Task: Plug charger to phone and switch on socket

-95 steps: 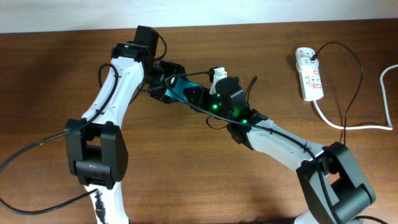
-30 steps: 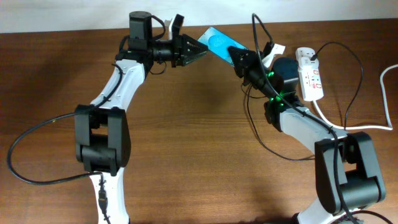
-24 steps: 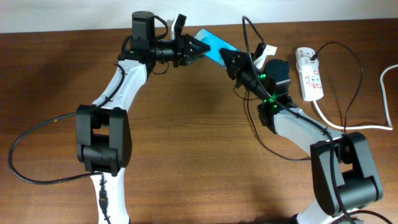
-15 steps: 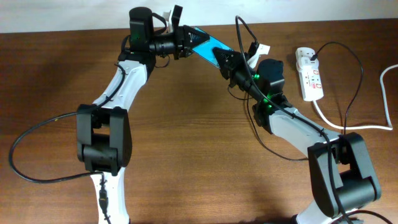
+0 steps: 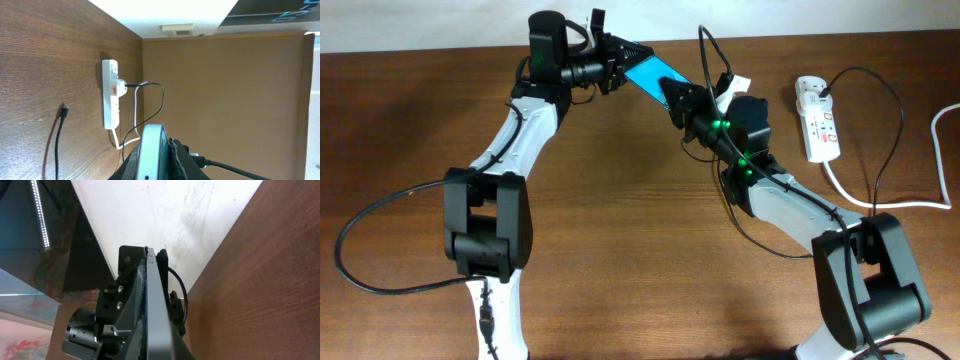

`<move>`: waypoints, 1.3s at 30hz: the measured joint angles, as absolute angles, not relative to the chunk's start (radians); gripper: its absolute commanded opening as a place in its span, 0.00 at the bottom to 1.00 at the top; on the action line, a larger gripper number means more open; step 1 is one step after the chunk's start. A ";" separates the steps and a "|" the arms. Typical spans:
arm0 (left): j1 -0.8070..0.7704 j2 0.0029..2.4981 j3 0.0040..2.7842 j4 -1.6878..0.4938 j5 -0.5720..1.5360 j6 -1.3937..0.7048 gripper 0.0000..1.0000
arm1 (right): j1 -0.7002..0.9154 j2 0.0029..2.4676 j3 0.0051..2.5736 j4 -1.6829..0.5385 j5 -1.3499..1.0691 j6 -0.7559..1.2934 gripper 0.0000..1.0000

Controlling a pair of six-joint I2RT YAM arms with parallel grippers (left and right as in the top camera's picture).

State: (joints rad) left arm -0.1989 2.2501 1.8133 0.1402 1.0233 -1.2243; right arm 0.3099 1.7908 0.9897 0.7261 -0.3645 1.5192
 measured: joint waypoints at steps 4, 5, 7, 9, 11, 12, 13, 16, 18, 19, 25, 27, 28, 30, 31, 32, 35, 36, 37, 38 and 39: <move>-0.200 2.250 1.813 0.139 1.019 -1.229 0.00 | 0.310 1.791 0.990 0.723 -0.364 1.518 0.20; -0.201 2.250 1.813 0.138 1.015 -1.231 0.00 | 0.312 1.791 0.990 0.715 -0.364 1.486 0.41; -0.205 2.250 1.813 0.140 0.966 -1.223 0.00 | 0.335 1.791 0.989 0.703 -0.412 1.410 0.70; -0.205 2.250 1.813 0.139 0.930 -1.216 0.00 | 0.360 1.791 0.989 0.704 -0.443 1.360 0.79; -0.201 2.250 1.813 0.139 0.915 -1.212 0.00 | 0.364 1.791 0.989 0.703 -0.455 1.323 0.88; -0.198 2.250 1.813 0.139 0.915 -1.212 0.00 | 0.360 1.791 0.989 0.693 -0.456 1.308 0.92; -0.192 2.250 1.813 0.139 0.915 -1.212 0.00 | 0.352 1.791 0.989 0.682 -0.458 1.291 0.99; -0.170 2.250 1.813 0.139 0.925 -1.212 0.00 | 0.310 1.791 0.989 0.664 -0.469 1.235 0.98; -0.152 2.250 1.813 0.139 0.952 -1.209 0.00 | 0.265 1.791 0.989 0.654 -0.504 1.198 0.98; -0.141 2.250 1.813 0.139 0.966 -1.205 0.00 | 0.254 1.791 0.989 0.649 -0.514 1.177 0.98; -0.042 2.250 1.813 0.136 1.147 -1.193 0.00 | 0.134 1.745 0.988 0.182 -0.577 0.946 0.98; -0.015 2.250 1.814 0.102 1.219 -1.197 0.00 | 0.117 1.675 0.992 -0.007 -0.518 0.836 0.98; -0.003 2.250 1.814 0.060 1.261 -1.209 0.00 | 0.113 1.637 1.000 -0.107 -0.476 0.778 0.98; 0.004 2.250 1.814 -0.035 1.339 -1.248 0.00 | 0.113 1.589 1.070 -0.354 -0.361 0.630 0.98; 0.003 2.250 1.814 -0.070 1.364 -1.261 0.00 | 0.114 1.591 1.135 -0.485 -0.303 0.563 0.98; 0.001 2.250 1.816 -0.125 1.409 -1.272 0.00 | 0.121 1.600 1.227 -0.623 -0.228 0.492 0.98; -0.001 2.250 1.816 -0.162 1.481 -1.285 0.00 | 0.150 1.662 1.475 -0.845 -0.072 0.367 0.99; -0.001 2.250 1.815 -0.162 1.491 -1.284 0.00 | 0.158 1.690 1.533 -0.890 -0.041 0.347 0.99; -0.001 2.250 1.815 -0.161 1.496 -1.284 0.00 | 0.168 1.738 1.607 -0.918 -0.001 0.314 0.93; -0.001 2.250 1.816 -0.161 1.508 -1.284 0.00 | 0.172 1.777 1.645 -0.921 0.023 0.296 0.86; -0.001 2.250 1.815 -0.159 1.512 -1.285 0.00 | 0.172 1.814 1.666 -0.927 0.036 0.281 0.82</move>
